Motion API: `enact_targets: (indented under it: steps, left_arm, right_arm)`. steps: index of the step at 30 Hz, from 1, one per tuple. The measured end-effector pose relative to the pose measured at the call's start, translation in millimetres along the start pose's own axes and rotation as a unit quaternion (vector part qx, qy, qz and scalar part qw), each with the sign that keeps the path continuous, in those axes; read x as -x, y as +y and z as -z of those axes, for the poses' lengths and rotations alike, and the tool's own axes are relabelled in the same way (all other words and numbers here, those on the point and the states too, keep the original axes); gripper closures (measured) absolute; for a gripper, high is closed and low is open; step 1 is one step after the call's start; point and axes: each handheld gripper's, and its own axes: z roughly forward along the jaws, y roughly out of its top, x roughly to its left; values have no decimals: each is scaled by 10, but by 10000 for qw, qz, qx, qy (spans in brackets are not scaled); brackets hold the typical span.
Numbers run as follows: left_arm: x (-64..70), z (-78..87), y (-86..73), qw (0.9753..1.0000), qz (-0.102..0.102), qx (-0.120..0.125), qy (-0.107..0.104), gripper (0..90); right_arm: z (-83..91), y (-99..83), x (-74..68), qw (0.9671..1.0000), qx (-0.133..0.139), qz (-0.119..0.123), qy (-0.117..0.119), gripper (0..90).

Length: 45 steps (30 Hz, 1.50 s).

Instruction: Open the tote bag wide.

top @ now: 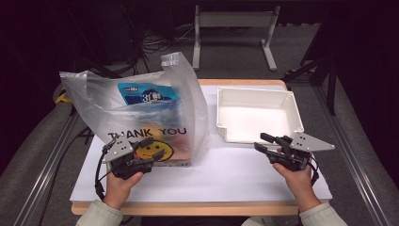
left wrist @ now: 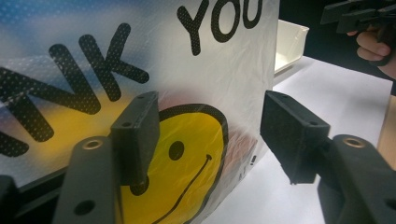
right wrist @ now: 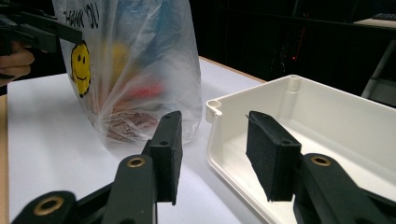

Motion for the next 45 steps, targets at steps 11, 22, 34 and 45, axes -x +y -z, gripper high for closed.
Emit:
enact_targets:
  steps: [11, 22, 34, 45]
  left_arm:
    - [16, 110, 123, 10000, -72, 40, 45, 390]
    - [21, 330, 256, 9988, -345, 30, 340, 381]
    - [-95, 505, 297, 9992, -128, 121, 362, 401]
    - [-151, 533, 275, 9985, -124, -56, 538, 407]
  right_arm:
    - [-12, 62, -10, 10000, 18, 8, 33, 558]
    - [-158, 373, -97, 9994, 107, 171, 265, 542]
    - [-475, 780, -213, 9972, 285, 223, 648, 441]
    - [-828, 958, -293, 9963, 279, 163, 792, 300]
